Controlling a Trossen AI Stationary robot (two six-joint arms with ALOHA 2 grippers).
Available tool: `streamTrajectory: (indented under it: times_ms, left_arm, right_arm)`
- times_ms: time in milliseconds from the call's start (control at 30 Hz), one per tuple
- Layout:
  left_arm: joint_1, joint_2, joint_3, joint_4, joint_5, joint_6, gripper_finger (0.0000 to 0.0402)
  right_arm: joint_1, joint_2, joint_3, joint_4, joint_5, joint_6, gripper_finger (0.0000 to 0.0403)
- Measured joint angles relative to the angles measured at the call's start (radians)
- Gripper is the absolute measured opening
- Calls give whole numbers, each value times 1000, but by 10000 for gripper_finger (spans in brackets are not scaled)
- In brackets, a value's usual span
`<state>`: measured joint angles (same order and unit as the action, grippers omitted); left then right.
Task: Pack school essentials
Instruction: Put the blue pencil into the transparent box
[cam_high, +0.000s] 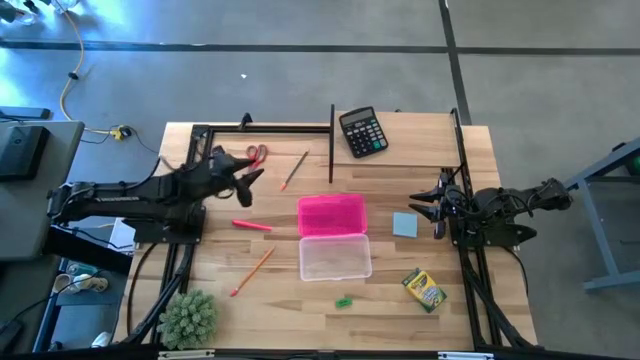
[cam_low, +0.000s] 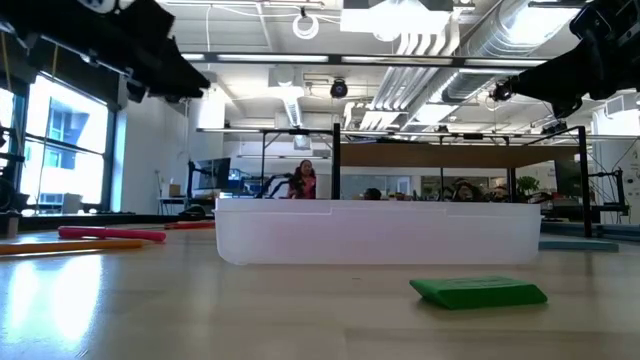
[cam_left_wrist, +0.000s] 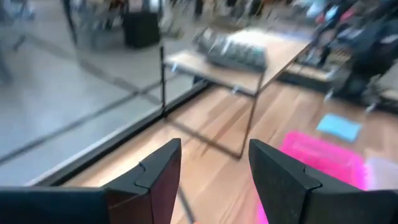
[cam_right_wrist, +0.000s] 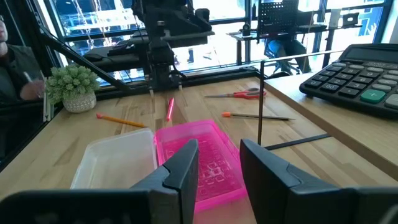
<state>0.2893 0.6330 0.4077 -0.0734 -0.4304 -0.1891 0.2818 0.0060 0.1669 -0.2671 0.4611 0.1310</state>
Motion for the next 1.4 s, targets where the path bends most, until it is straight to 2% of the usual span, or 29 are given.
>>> streamTrajectory:
  times_ms: [200,367,567,1133,1300,1400]
  left_arm:
    - [74,174,135,-149,18,-94,177]
    - [122,295,242,-259,74,-218,177]
    - [147,438,324,-305,114,-326,177]
    - [152,755,369,-305,145,-359,177]
    - [202,809,423,-364,304,-360,177]
    - [232,835,477,-414,329,-323,177]
  right_arm:
    - [0,0,0,0,0,0,110]
    - [0,0,0,0,0,0,110]
    - [0,0,0,0,0,0,110]
    - [0,0,0,0,0,0,110]
    - [0,0,0,0,0,0,110]
    - [0,0,0,0,0,0,110]
